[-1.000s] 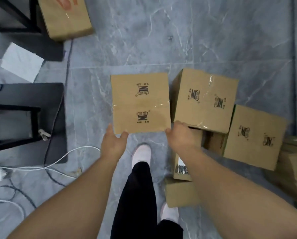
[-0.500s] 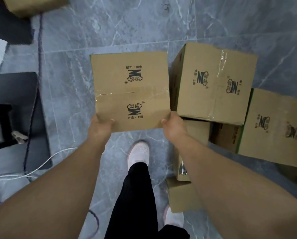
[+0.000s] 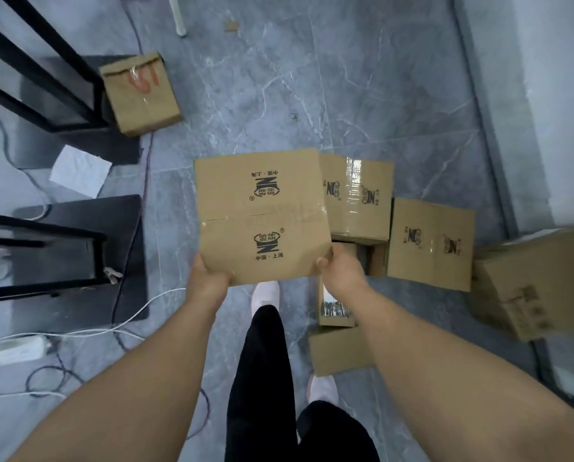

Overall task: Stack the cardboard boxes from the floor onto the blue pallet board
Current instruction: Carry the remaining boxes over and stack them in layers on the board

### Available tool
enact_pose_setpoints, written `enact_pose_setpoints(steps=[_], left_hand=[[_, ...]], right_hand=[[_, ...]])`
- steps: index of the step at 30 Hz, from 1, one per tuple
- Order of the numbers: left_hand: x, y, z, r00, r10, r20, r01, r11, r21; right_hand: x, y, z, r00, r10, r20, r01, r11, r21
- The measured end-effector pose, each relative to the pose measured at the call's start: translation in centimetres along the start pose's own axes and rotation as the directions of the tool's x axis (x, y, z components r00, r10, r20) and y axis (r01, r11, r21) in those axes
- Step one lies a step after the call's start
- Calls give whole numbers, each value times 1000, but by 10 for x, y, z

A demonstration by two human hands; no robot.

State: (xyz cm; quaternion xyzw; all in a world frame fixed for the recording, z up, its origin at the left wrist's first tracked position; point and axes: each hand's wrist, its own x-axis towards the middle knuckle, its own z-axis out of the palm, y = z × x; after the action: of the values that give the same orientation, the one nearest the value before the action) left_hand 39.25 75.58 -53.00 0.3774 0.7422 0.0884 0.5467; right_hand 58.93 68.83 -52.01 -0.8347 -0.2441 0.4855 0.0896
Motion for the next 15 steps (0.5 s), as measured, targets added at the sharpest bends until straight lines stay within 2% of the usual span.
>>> enact_pose_setpoints(steps=[6, 10, 15], left_hand=[[-135, 21, -38, 994, 95, 47, -96, 995, 15], [-195, 31, -49, 977, 204, 66, -207, 978, 31], [-235, 30, -52, 938, 286, 194, -302, 951, 59]], right_hand=[[-138, 12, -57, 991, -90, -99, 95, 994, 48], [-205, 32, -72, 986, -38, -165, 57, 992, 115], [-265, 56, -75, 950, 37, -310, 34, 975, 219]])
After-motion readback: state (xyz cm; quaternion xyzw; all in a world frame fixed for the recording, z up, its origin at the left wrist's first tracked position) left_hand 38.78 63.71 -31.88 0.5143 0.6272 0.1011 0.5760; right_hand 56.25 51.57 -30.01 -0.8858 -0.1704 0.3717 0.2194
